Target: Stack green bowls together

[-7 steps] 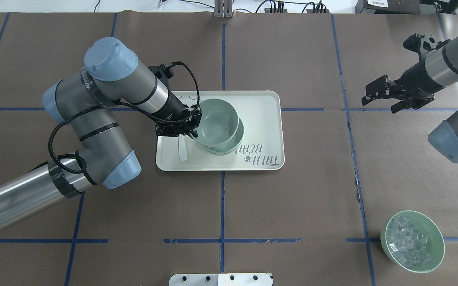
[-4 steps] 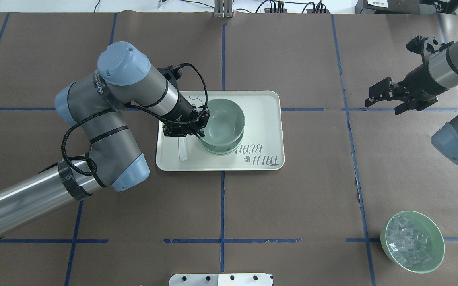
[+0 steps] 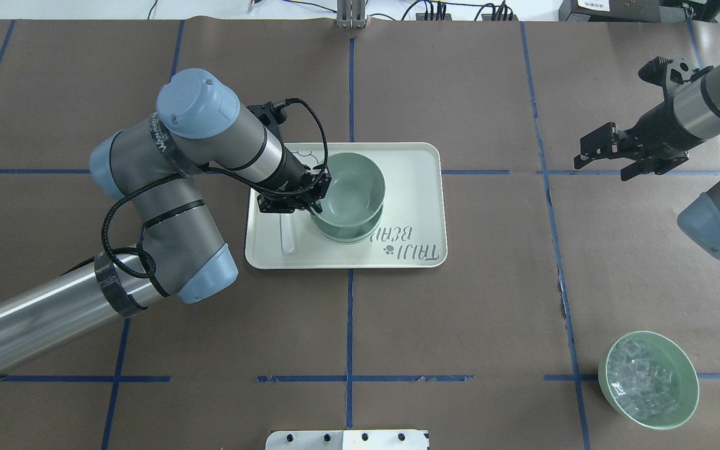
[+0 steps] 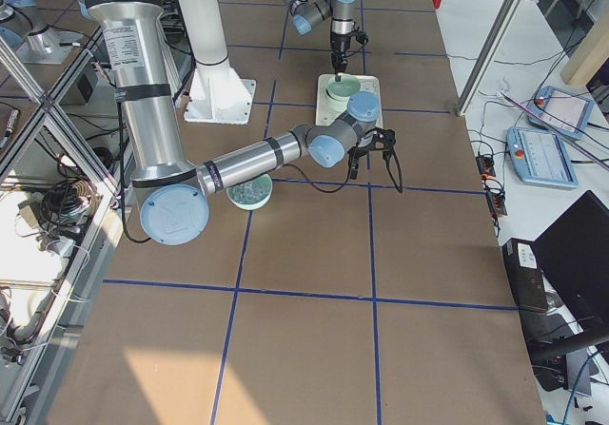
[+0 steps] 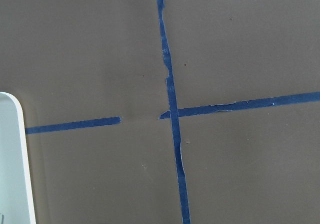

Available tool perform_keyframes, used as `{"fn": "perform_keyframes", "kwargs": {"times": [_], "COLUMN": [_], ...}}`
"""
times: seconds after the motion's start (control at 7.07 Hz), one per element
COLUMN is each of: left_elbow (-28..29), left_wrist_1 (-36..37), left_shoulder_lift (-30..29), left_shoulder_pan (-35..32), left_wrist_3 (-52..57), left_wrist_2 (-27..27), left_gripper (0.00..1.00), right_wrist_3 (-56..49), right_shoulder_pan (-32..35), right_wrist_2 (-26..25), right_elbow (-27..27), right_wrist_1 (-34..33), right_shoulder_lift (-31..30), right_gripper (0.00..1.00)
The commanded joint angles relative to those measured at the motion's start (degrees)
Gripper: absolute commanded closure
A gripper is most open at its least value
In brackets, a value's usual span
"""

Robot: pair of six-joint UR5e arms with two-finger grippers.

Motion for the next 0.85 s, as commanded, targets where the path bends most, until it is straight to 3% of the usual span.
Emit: {"fn": "perform_keyframes", "kwargs": {"times": [0.0,0.14,0.42,0.71], "left_elbow": [-0.4,-1.88,-15.44,-21.91], "left_wrist_1": [-0.16,0.36,0.54,-0.07], "left_shoulder_lift": [0.25,0.77,14.15,28.57], "left_shoulder_pan": [0.85,-1.15,-6.58,-17.46], "left_wrist_3": [0.94,3.47,15.81,36.16], "left_wrist_2": [2.83,2.49,-0.05,-5.74], "left_gripper": [0.0,0.0,0.0,0.0], "right_wrist_3": [0.0,0.0,-4.1,-17.24], "right_shoulder_pan": [-0.06,-0.06,4.05,11.76], "right_wrist_2": [-0.02,0.16,0.68,3.73], "right_elbow": [-0.29,-0.29,-0.64,-5.01], "right_wrist_1": [0.02,0.02,-1.03,-2.61], "right_shoulder_lift": [0.01,0.18,-0.08,-1.48], "right_gripper": [0.0,0.0,0.0,0.0]}}
